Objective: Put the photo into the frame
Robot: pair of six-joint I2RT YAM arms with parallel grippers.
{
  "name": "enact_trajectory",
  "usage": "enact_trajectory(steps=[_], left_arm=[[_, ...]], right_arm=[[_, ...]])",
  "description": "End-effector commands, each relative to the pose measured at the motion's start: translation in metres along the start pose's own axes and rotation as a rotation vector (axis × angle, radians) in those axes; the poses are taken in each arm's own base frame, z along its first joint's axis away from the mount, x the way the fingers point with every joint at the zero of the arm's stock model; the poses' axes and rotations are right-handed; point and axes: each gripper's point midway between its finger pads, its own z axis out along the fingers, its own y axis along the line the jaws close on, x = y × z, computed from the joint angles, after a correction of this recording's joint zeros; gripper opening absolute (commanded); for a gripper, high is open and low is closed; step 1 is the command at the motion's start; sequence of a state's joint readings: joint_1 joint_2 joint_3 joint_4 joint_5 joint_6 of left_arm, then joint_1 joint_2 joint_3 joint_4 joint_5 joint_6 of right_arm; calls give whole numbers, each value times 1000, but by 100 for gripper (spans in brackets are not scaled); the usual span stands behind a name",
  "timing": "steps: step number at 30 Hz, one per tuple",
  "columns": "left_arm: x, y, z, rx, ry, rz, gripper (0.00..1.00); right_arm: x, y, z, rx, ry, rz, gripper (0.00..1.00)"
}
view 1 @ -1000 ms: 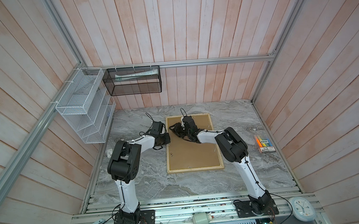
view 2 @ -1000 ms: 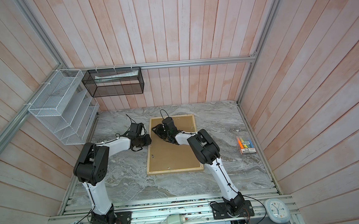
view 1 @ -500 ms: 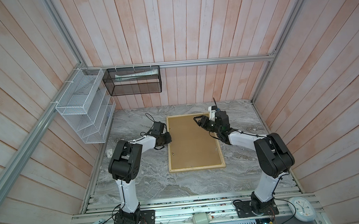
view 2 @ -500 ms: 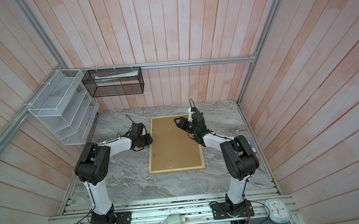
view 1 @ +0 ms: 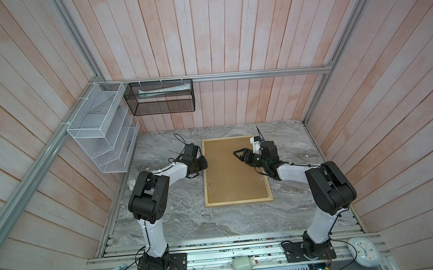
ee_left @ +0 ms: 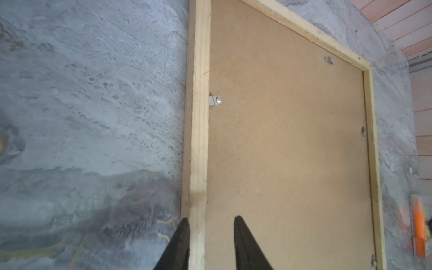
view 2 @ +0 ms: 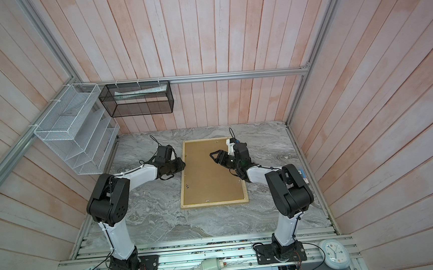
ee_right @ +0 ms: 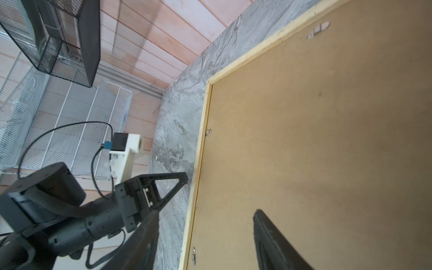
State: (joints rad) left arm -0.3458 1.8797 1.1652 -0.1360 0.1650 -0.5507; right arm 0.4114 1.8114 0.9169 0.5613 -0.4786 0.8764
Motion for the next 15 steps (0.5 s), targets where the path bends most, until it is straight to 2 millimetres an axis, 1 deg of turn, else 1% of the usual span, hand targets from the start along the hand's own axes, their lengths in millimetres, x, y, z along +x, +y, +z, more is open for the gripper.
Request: enact_trajectory(steps=[1,3,5,7,9,12,15], left_arm=[[6,6,-24,-34,-29,31,34],[20,12,-33,-36,-25,34,34],[39,15,-40,-26,-9,33,34],[60,18,-49,-5,7,27,34],[75,15,-57,36,4,24,34],[93,11,-68,64,-16,29,35],[108,5,-76,86,-35,37,36]], right_arm=[[33,6,14,-36,63,26,67],[52,8,22,-36,107,25,67],[69,9,27,-34,147,23,67],[88,12,33,-32,200,13,66],[103,13,37,-25,238,3,65],[118,15,39,-21,282,8,63],[129,20,40,-44,324,32,60]])
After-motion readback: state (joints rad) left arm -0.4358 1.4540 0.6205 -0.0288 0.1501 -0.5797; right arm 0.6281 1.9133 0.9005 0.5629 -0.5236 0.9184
